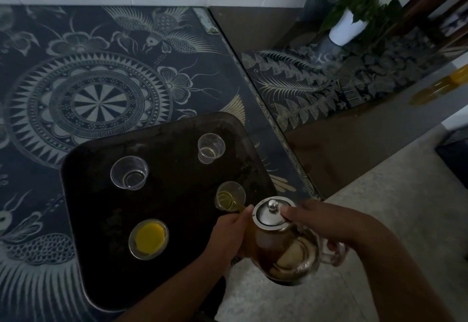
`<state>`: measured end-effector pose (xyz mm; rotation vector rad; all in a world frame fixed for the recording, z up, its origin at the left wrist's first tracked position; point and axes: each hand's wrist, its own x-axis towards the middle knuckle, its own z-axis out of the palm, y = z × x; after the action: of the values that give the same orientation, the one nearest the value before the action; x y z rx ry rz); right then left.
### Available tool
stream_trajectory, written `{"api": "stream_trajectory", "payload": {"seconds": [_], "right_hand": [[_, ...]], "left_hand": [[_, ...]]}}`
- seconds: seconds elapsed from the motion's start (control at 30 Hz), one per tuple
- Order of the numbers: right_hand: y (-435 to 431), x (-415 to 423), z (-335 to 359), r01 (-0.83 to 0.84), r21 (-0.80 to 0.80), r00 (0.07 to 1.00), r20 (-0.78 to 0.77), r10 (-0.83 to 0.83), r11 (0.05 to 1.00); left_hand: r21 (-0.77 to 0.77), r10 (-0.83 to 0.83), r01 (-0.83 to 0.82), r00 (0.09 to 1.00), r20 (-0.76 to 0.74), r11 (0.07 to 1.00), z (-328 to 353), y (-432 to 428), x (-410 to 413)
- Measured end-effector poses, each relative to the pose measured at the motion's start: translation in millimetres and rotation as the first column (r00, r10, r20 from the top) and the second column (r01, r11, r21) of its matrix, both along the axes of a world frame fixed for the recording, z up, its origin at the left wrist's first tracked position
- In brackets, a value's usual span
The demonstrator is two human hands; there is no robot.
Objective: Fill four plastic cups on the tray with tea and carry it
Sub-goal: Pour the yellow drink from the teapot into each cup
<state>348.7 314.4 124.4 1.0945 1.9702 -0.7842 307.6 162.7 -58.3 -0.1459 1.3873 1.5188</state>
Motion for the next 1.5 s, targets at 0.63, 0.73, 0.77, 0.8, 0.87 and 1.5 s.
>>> {"api": "stream_trajectory", "payload": {"seconds": [0.63,0.73,0.77,0.8,0.87,1.5], "right_hand": [[5,0,-4,-0.006,0.021,0.999,0.038,0.005,1.000],[6,-1,-3,-0.015,0.012,0.999,0.044,0.014,1.000],[6,-2,-3,-0.011,0.006,0.999,0.038,0.011,1.000],[6,-2,-3,-0.011,-0.003,0.999,0.039,0.011,1.000],[7,-2,-4,-0.013,-0.012,0.998,0.054,0.014,1.000],[9,-5,2,-0.021,-0.002,0.998,0.063,0.021,1.000]], "left_hand": [[-0.012,-0.002,0.003,0.999,0.037,1.000,6,2,1],[-0.007,-0.002,0.003,0.999,0.044,1.000,7,3,1],[-0.004,-0.005,0.005,0.999,0.043,1.000,7,2,1],[-0.001,-0.007,0.007,0.999,0.045,1.000,8,2,1],[0.001,-0.009,0.009,0.999,0.049,1.000,8,2,2],[0.025,-0.012,0.009,0.992,0.125,1.000,28,4,2]]}}
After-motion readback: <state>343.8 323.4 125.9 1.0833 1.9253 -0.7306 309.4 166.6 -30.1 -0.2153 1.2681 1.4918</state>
